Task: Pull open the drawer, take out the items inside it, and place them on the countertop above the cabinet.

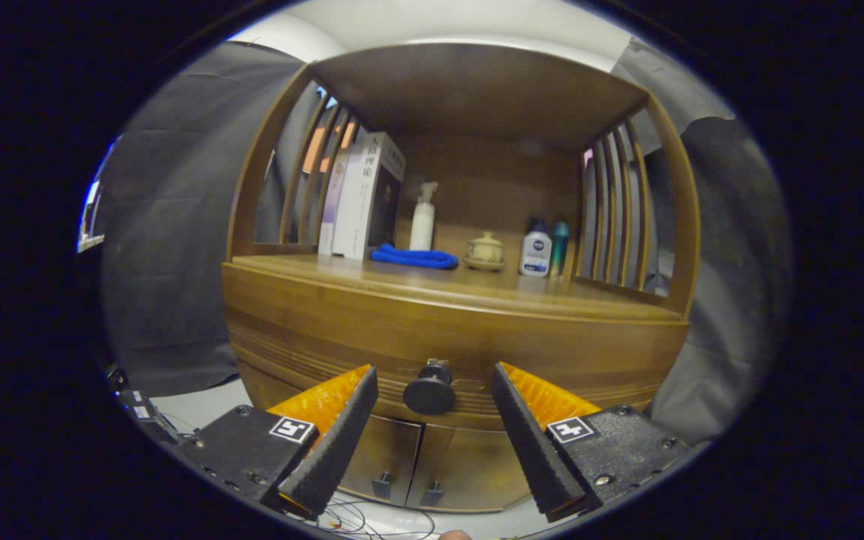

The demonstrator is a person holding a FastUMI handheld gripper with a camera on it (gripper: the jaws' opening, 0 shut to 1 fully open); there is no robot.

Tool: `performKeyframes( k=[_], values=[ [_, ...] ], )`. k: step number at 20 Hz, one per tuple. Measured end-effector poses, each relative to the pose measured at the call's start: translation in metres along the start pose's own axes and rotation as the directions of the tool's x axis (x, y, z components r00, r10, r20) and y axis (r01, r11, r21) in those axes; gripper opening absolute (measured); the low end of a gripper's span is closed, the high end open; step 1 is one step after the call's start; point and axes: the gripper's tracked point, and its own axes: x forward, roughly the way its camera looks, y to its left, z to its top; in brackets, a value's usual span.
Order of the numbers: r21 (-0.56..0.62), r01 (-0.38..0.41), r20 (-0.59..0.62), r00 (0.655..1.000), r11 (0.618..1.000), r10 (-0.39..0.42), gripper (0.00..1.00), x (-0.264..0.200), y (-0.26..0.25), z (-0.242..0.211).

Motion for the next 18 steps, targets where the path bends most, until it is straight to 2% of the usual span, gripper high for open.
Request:
performKeyframes(
  k=[2,3,8,10,15,18],
  values=[
    [-0.005,0.003,-0.017,1.0,1.0,-0.003,0.96,0.004,0.003,-0.005],
    [-0.006,0.002,-0.026,1.0,1.0,-0.003,0.92,0.007,0.003,-0.01],
    [0.005,0.002,-0.046,0.999,1.0,-0.002,0.64,0.014,0.001,-0.016],
    [-0.007,0.032,-0.058,0.998,0.999,-0.033,0.52,0.018,0.0,-0.017],
    [0.067,0.089,-0.076,0.994,0.994,-0.084,0.45,0.018,0.001,-0.017],
    [0.033,0.112,-0.073,0.991,0.993,-0.109,0.4,0.017,0.0,-0.016]
  ],
)
